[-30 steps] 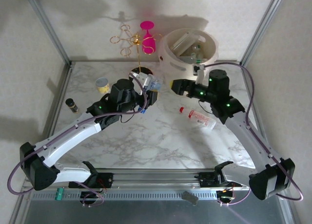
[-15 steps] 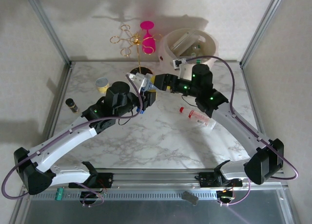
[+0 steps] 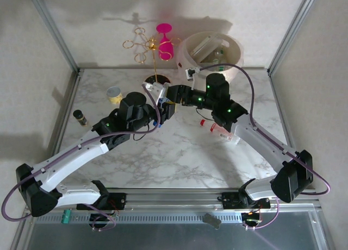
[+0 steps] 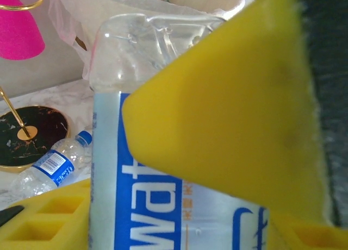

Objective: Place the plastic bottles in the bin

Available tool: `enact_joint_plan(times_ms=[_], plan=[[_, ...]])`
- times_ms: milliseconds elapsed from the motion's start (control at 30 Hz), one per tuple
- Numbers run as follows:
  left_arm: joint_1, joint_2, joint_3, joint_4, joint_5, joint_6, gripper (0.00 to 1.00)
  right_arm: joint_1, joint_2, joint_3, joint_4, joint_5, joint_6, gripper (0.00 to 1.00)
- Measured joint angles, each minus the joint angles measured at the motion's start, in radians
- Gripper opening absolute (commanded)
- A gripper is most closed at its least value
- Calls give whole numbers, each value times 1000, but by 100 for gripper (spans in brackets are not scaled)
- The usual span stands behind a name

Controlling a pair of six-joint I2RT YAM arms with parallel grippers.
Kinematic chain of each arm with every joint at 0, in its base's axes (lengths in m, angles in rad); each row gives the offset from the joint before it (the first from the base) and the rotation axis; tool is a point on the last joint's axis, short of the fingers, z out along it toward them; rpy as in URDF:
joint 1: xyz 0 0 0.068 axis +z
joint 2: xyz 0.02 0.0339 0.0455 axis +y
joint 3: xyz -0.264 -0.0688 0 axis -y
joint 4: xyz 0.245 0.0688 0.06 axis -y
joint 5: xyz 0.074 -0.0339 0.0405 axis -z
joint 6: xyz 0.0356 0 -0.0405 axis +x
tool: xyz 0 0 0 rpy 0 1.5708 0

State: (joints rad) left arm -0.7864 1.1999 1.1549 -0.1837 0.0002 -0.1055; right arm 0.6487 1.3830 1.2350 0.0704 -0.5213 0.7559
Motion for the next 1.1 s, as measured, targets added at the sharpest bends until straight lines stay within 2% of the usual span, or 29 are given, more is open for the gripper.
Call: enact_joint_plan(times_ms=[167, 300, 467, 700, 1100], plan=[[-22, 1, 4, 2, -24, 0, 70, 0, -13, 0, -11, 10, 4, 47], [-42, -7, 8, 8, -31, -8, 80, -2, -38, 3, -29, 66, 8, 45], [-45, -93, 7, 39, -39, -31, 82, -39, -40, 64, -57, 126, 7, 44], [-45, -243, -38, 120, -38, -49, 82, -214, -11, 238, -73, 165, 11, 44], [-45, -233, -167, 103, -90, -39, 80, -492, 216, 549, -72, 180, 35, 43]])
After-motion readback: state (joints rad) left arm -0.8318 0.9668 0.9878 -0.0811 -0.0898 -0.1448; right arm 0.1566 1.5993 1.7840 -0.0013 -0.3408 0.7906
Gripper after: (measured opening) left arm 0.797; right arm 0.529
